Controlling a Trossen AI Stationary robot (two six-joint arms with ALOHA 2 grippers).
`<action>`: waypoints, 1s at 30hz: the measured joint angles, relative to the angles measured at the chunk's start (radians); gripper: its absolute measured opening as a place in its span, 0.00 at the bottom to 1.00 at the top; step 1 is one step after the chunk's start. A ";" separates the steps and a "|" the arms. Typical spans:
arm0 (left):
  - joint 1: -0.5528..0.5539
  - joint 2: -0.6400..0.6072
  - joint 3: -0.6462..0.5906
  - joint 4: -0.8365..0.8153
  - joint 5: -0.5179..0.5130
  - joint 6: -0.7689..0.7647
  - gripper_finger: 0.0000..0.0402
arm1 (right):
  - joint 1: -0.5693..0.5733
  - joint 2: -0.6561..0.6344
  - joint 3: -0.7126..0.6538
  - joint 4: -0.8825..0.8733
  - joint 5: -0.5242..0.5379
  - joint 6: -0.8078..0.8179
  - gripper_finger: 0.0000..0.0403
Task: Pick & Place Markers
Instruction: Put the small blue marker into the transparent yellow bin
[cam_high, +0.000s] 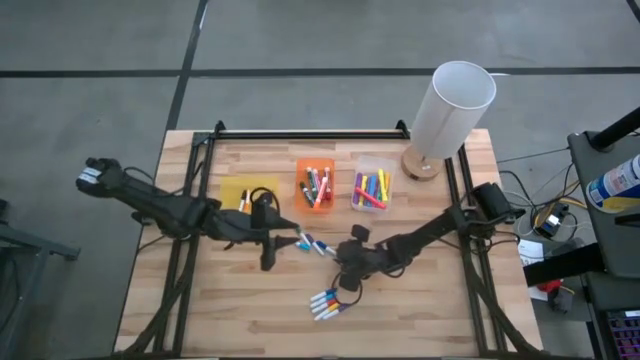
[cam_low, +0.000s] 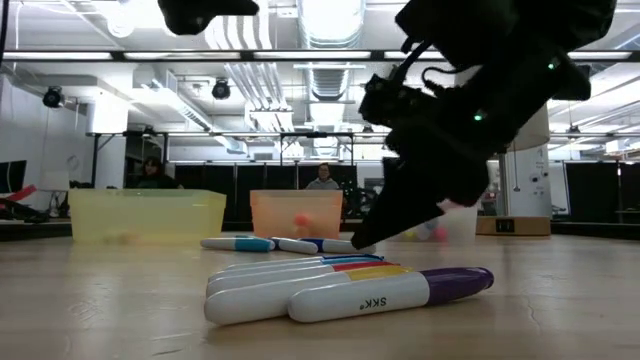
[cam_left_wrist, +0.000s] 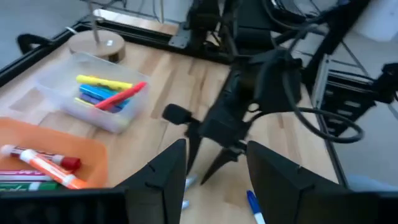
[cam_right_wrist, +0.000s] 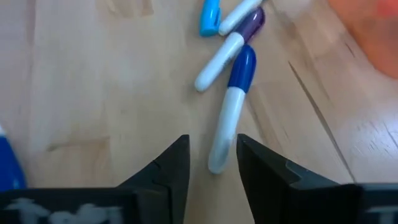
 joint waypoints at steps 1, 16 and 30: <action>-0.009 0.000 0.000 -0.002 0.000 0.003 0.41 | 0.000 0.006 0.004 0.006 0.005 0.004 0.30; -0.035 0.011 -0.057 -0.001 -0.007 -0.009 0.41 | -0.032 0.067 0.020 0.015 0.001 0.045 0.13; -0.035 0.011 -0.066 0.005 -0.012 0.027 0.41 | -0.027 0.015 0.043 -0.022 -0.021 0.003 0.06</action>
